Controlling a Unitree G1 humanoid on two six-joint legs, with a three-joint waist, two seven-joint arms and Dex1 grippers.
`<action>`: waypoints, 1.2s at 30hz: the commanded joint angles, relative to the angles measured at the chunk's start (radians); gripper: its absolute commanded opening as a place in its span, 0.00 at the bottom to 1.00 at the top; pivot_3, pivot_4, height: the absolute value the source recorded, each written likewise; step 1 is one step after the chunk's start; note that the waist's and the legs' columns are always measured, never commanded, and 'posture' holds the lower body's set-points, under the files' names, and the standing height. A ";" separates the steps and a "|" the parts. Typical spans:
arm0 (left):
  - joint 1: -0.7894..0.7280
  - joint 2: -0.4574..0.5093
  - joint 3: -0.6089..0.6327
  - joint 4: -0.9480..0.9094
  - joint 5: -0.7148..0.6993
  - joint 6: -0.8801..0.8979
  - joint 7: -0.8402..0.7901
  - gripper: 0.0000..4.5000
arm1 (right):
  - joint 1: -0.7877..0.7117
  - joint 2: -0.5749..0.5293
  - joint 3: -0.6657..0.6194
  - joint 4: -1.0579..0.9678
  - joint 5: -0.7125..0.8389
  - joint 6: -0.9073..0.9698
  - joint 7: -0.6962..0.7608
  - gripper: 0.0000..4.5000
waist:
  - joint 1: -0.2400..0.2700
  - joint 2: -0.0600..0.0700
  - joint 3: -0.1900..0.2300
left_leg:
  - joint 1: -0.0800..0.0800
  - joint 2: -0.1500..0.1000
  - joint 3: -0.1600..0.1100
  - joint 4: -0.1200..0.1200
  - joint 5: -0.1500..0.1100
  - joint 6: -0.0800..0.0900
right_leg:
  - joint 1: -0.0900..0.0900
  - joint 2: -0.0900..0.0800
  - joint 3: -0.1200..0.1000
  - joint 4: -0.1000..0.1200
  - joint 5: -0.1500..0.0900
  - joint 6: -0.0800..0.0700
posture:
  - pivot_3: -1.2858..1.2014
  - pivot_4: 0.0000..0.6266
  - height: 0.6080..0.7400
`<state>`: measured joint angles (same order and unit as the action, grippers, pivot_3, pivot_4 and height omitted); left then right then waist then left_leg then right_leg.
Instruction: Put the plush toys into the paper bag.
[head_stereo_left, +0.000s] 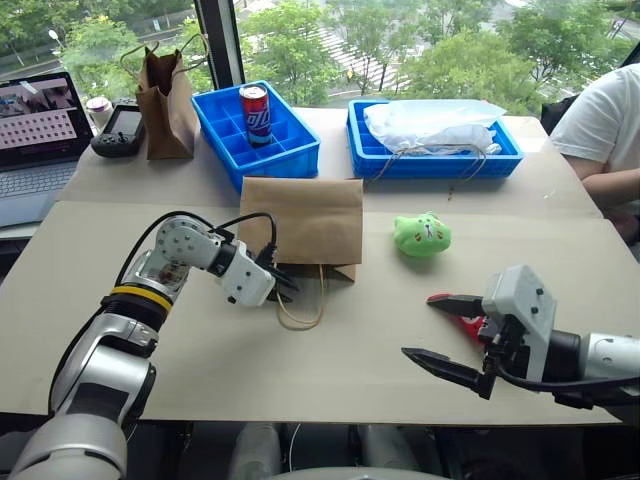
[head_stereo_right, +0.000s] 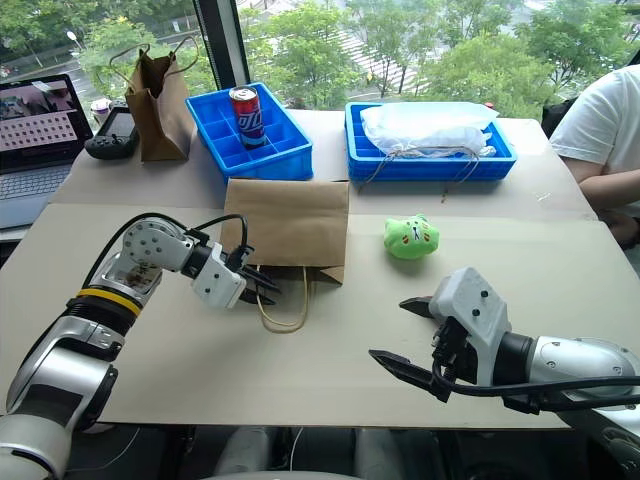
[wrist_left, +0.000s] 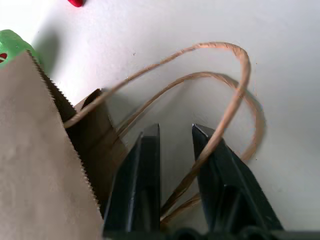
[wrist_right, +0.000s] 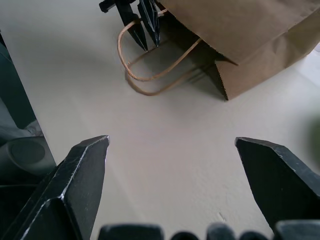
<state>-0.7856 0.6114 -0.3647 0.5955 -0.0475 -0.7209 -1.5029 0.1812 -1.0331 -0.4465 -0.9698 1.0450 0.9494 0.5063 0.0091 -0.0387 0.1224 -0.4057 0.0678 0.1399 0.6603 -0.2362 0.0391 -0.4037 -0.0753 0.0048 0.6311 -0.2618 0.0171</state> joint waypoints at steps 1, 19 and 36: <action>-0.042 -0.030 0.056 -0.079 -0.109 0.182 0.005 0.01 | 0.046 -0.006 0.008 -0.018 -0.026 0.012 -0.021 1.00 | 0.003 0.000 0.000 | 0.000 0.000 0.000 0.000 0.000 0.000 | 0.000 0.000 0.000 0.000 0.000 0.000 | 0.52 0.24 0.97; -0.037 -0.042 0.124 -0.377 -0.202 0.584 0.026 0.01 | -0.300 0.533 0.585 0.399 -0.472 -0.124 -0.337 1.00 | -0.021 0.004 -0.002 | -0.001 0.000 -0.003 0.001 0.001 -0.001 | -0.001 0.009 0.010 0.002 -0.001 0.002 | 0.52 0.24 0.97; -0.020 -0.071 0.127 -0.506 -0.221 0.708 0.077 0.00 | -0.567 0.813 0.650 0.912 -0.750 -0.527 -0.201 0.02 | -0.020 0.006 -0.001 | -0.003 0.000 -0.002 0.001 0.003 -0.003 | 0.000 0.011 0.012 0.002 -0.001 0.002 | 0.52 0.24 0.97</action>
<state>-0.8038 0.5434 -0.2519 0.1332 -0.2405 -0.0229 -1.4329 -0.3476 -0.2413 0.2252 -0.1089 0.3246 0.4971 0.3054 -0.0114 -0.0330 0.1209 -0.4083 0.0680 0.1379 0.6614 -0.2332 0.0359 -0.4040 -0.0644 0.0164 0.6330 -0.2628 0.0189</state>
